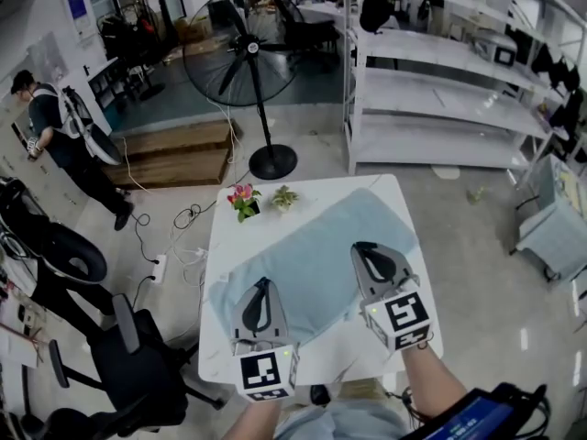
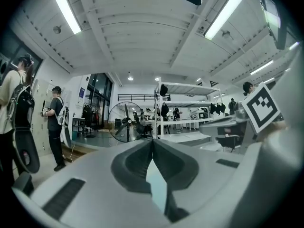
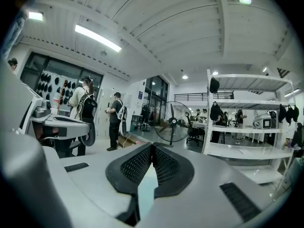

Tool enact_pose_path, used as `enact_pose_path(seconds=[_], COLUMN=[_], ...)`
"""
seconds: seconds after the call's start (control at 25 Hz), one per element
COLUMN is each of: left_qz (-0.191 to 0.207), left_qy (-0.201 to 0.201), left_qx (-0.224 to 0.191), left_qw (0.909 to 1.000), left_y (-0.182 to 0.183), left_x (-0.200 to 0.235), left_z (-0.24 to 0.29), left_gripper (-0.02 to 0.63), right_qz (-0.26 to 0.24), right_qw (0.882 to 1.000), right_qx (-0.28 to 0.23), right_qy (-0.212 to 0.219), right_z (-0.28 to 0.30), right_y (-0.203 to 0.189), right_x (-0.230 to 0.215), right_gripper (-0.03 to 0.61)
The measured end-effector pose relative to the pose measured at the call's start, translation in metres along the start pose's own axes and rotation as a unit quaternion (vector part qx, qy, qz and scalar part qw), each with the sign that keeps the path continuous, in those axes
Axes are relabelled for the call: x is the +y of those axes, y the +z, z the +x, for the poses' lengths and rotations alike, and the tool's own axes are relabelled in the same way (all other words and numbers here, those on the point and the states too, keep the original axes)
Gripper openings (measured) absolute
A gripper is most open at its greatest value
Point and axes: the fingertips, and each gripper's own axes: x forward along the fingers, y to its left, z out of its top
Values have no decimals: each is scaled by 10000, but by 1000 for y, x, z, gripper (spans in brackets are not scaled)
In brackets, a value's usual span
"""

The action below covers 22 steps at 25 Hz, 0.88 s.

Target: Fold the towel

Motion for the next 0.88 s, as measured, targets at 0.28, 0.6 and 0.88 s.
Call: enact_pose_path(seconds=[0.28, 0.6, 0.88], left_qz=[-35, -109, -34], left_qy=[293, 609, 881], left_qx=[246, 955, 1344], left_qw=[9993, 9935, 9870], left_y=[-17, -81, -128], left_x=[7, 10, 9], left_z=[35, 68, 95], left_gripper=[8, 9, 8], right_qz=[71, 178, 145], right_qw=[9992, 9940, 9816], right_qx=[329, 1075, 1896], right_qy=[219, 105, 154], right_z=[32, 65, 93], right_y=[-26, -107, -198], right_x=[-36, -127, -203], right_gripper=[26, 40, 92])
